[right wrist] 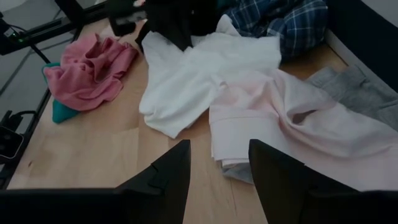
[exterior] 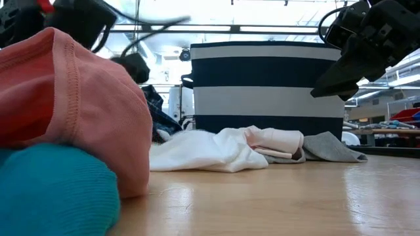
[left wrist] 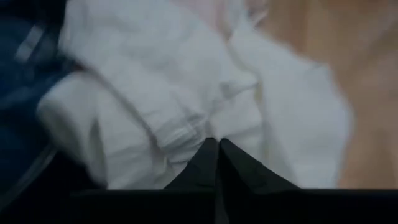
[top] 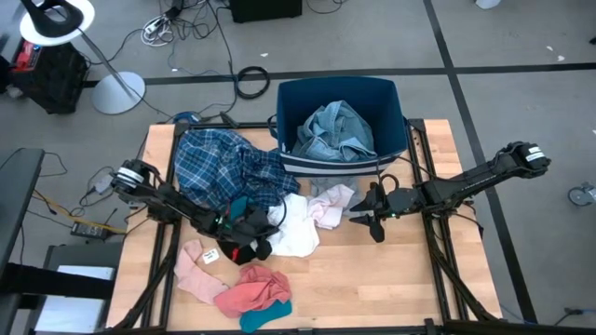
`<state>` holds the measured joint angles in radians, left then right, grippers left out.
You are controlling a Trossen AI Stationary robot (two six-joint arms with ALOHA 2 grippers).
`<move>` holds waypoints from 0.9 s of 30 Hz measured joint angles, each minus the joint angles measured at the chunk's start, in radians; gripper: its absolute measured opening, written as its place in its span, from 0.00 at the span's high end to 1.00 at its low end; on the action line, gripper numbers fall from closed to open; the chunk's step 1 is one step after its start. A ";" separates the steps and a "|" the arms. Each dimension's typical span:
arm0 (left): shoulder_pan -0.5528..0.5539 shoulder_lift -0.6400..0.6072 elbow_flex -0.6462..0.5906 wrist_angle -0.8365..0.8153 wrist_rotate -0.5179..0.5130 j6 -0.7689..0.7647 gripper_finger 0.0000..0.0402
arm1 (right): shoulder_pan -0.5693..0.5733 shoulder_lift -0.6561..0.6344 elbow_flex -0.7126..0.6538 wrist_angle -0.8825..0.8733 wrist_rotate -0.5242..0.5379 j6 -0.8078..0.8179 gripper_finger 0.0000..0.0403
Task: Sort clothes
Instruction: Put the white underwear into the blue bin
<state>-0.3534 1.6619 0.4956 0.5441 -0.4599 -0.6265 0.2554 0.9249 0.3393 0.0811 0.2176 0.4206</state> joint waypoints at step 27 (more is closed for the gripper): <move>0.035 -0.402 0.135 -0.155 -0.048 0.389 1.00 | 0.000 0.000 0.000 -0.006 0.000 -0.005 0.60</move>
<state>-0.3182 1.2603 0.6303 0.3892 -0.5081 -0.2377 0.2554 0.9249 0.3393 0.0754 0.2180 0.4160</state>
